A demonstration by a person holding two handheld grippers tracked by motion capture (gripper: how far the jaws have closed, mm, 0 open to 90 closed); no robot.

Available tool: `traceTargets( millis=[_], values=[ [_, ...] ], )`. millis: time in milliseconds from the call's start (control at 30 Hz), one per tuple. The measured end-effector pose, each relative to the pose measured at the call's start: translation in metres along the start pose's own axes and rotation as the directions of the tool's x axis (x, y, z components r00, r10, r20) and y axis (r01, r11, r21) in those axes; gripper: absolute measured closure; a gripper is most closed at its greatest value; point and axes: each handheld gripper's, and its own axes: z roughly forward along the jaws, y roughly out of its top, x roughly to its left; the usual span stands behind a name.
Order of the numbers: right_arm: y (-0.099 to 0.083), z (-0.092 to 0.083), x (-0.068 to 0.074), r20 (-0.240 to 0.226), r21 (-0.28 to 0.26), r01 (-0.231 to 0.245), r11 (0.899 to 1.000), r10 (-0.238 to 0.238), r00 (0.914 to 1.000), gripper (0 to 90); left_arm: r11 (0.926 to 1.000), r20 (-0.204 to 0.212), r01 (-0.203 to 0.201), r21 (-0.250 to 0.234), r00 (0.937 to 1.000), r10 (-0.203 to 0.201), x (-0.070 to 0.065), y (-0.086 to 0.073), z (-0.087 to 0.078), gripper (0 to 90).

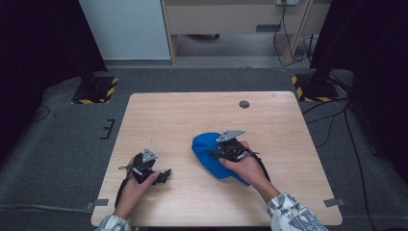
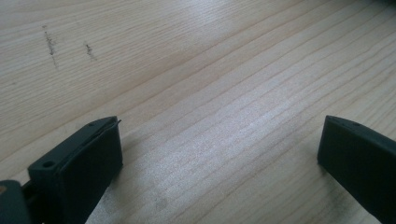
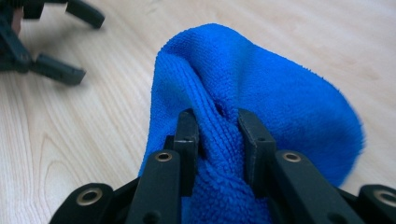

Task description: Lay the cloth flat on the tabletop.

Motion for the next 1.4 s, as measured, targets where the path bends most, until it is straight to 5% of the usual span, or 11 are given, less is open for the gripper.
traceTargets(
  millis=[133, 233, 267, 433, 600, 867, 1033, 1400],
  values=[
    [-0.016, 0.018, 0.010, -0.037, 0.035, 0.017, 0.999, -0.016, 0.9992, 68.8, 1.0000, 0.000, 0.000, 0.000, 1.0000, 0.000, 0.000, 0.000, 0.000, 0.0],
    [-0.021, 0.025, 0.017, -0.025, 0.073, 0.049, 0.996, -0.047, 0.9986, 57.9, 1.0000, 0.000, 0.000, 0.000, 1.0000, 0.000, 0.000, 0.000, 0.000, 0.0],
    [-0.021, 0.025, 0.017, -0.025, 0.073, 0.049, 0.996, -0.047, 0.9986, 57.9, 1.0000, 0.000, 0.000, 0.000, 1.0000, 0.000, 0.000, 0.000, 0.000, 0.0],
    [-0.014, 0.018, 0.018, 0.006, 0.059, 0.036, 0.998, -0.036, 0.9993, 29.6, 1.0000, 0.000, 0.000, 0.000, 1.0000, 0.000, 0.000, 0.000, 0.000, 0.0],
    [-0.008, 0.000, 0.015, 0.022, 0.010, 0.011, 1.000, -0.011, 0.9997, 19.1, 1.0000, 0.000, 0.000, 0.001, 1.0000, 0.000, 0.000, 0.000, 0.000, 0.0],
    [-0.013, -0.030, 0.003, 0.050, -0.036, -0.017, 0.999, 0.019, 0.9986, 26.9, 1.0000, 0.010, -0.006, -0.001, 0.9999, 0.006, -0.001, 0.000, 0.000, 0.4],
    [-0.037, -0.047, -0.008, 0.060, -0.048, -0.085, 0.995, 0.088, 0.9943, 37.2, 0.9993, 0.032, -0.005, -0.037, 0.9995, 0.006, -0.003, 0.005, -0.002, 7.8],
    [-0.071, -0.067, -0.014, 0.075, -0.061, -0.117, 0.991, 0.122, 0.9897, 50.2, 0.9960, 0.019, -0.031, -0.083, 0.9993, 0.032, -0.012, 0.011, -0.012, 15.6]
  ],
)
